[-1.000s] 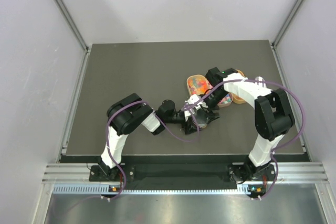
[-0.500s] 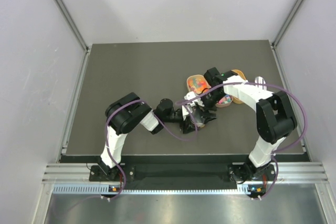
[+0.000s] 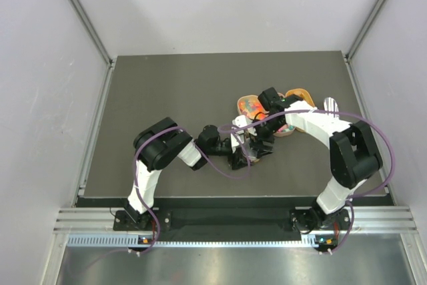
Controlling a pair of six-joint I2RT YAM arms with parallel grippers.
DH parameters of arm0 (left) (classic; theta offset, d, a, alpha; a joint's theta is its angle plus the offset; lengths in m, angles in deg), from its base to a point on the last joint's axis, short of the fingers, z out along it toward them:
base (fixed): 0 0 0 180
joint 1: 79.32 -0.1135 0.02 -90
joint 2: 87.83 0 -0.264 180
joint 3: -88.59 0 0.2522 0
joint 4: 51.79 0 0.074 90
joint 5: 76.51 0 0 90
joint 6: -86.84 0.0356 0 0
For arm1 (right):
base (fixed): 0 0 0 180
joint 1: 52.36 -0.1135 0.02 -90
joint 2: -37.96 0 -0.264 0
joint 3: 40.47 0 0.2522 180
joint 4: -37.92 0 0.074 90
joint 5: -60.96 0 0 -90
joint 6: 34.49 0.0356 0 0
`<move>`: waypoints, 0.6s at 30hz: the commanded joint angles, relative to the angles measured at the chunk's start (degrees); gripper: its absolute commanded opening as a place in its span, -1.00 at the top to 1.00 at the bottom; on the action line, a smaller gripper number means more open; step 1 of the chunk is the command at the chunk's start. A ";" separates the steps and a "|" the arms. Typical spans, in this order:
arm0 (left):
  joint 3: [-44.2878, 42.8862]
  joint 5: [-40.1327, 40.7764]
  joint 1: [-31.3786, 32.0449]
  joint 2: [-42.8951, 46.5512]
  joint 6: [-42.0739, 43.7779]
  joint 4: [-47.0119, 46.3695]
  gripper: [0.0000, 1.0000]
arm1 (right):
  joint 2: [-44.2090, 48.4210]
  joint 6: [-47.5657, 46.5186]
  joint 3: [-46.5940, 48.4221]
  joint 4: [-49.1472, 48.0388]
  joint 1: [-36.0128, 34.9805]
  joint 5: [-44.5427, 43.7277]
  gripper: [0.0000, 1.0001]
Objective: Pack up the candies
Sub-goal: Screw the bottle lid onto the packing bottle.
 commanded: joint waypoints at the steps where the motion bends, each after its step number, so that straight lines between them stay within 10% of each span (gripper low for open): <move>1: 0.45 3.96 0.71 -0.98 1.76 7.34 -0.22 | -3.57 6.77 -3.32 -9.10 -3.33 1.82 0.03; 12: 2.82 3.69 0.53 1.57 3.34 6.72 -0.70 | -3.93 3.44 -2.18 -8.14 -2.98 0.85 0.01; 18: 2.91 3.43 0.35 1.66 3.43 6.90 -0.80 | -4.72 -0.52 -0.78 -5.07 -2.10 3.13 -0.37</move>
